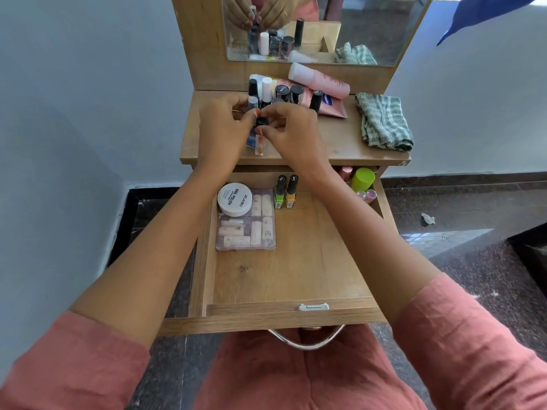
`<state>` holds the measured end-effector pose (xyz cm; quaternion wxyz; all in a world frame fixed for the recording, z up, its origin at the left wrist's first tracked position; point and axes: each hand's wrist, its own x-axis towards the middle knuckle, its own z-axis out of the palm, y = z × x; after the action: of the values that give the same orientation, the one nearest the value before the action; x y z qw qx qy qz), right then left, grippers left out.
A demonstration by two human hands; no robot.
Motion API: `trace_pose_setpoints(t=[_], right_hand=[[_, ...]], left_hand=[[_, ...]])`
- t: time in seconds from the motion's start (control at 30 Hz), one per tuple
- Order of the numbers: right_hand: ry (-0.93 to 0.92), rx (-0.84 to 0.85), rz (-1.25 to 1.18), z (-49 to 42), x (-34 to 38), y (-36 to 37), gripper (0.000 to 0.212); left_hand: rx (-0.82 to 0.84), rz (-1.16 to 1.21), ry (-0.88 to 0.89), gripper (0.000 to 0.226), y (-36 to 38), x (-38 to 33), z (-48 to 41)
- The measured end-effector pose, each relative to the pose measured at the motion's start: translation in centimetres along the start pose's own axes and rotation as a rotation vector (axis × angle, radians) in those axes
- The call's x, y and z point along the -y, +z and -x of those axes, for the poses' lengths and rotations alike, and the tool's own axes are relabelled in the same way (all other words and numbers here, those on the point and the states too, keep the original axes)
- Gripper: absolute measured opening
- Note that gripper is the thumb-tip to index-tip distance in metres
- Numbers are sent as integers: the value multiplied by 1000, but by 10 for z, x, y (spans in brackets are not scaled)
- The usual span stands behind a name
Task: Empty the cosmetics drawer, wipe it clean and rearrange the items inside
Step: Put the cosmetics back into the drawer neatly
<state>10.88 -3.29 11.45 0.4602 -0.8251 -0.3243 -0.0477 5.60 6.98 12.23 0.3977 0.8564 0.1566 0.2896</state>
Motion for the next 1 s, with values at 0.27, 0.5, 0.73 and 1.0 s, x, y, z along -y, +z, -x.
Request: trace_pose_setpoints(t=[0.27, 0.5, 0.73, 1.0], right_hand=[[24, 25, -15, 17, -1, -23, 24], [35, 43, 64, 47, -14, -62, 23], [77, 32, 131, 77, -51, -93, 29], [143, 66, 227, 103, -95, -108, 23]], left_hand=[[32, 1, 3, 24, 2, -12, 14], [125, 75, 2, 20, 23, -36, 47], [193, 151, -57, 19, 72, -48, 80], [285, 175, -114, 11, 120, -46, 97]])
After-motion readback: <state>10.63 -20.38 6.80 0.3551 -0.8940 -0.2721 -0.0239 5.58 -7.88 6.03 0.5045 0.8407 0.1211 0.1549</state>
